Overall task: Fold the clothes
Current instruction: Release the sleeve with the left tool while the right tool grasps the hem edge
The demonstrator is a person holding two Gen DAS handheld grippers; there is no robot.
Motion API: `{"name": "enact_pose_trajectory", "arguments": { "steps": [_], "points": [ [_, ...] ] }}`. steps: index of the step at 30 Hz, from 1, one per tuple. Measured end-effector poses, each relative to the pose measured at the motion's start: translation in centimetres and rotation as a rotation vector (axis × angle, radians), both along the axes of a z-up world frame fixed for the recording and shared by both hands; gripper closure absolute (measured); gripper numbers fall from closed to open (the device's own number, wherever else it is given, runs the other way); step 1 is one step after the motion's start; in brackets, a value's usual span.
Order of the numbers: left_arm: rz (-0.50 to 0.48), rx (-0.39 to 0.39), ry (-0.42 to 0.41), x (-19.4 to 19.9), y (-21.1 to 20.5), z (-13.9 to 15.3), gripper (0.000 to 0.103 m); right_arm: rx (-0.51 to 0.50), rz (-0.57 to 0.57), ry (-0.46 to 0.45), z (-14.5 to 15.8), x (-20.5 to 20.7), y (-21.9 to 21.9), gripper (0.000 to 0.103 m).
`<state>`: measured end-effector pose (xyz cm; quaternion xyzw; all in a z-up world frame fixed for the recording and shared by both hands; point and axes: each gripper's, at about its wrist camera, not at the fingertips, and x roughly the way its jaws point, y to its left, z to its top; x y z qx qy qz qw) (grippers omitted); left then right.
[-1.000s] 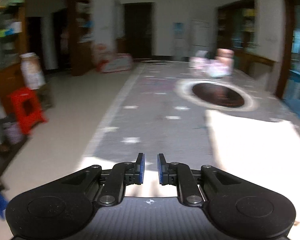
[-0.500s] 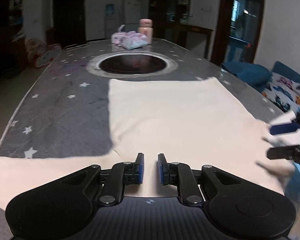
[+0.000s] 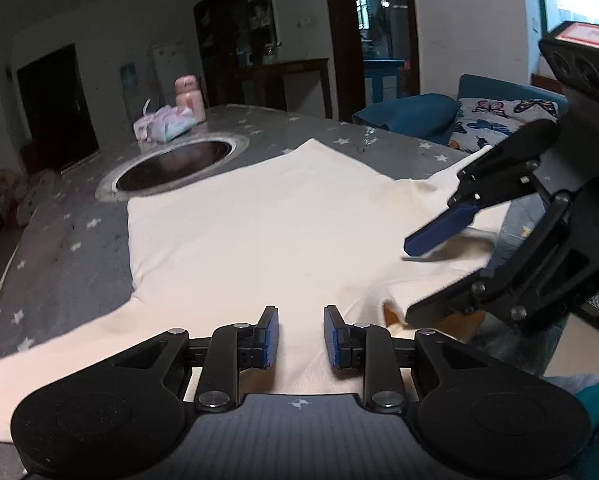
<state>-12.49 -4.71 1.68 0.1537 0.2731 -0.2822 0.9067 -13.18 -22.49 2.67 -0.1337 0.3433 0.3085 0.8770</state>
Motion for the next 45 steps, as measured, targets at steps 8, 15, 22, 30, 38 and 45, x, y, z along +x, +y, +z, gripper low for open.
{"name": "enact_pose_trajectory", "arguments": {
  "steps": [8, 15, 22, 30, 38, 45],
  "points": [
    [0.028, -0.049, -0.032, 1.3, -0.6, 1.4, 0.076, 0.039, -0.032, -0.039, 0.9, 0.3, -0.2, 0.050],
    [-0.035, -0.038, 0.015, 1.1, -1.9, 0.0, 0.076, 0.035, -0.031, 0.022, -0.3, -0.4, -1.0, 0.050],
    [-0.046, -0.047, 0.026, 0.9, -1.9, -0.4, 0.076, 0.127, -0.280, 0.036, 0.5, -1.0, -7.0, 0.051],
    [-0.047, -0.051, -0.001, 0.9, -1.8, 0.8, 0.068, 0.172, -0.541, 0.056, -0.8, -1.4, -13.2, 0.062],
    [-0.057, -0.066, -0.012, 1.2, -2.8, 1.5, 0.063, 0.118, -0.776, 0.005, -1.4, -1.5, -17.9, 0.062],
    [-0.064, -0.055, -0.006, 1.4, -3.3, 1.4, 0.060, 0.156, -0.957, 0.002, -2.1, -1.4, -22.5, 0.062]
  ]
}}
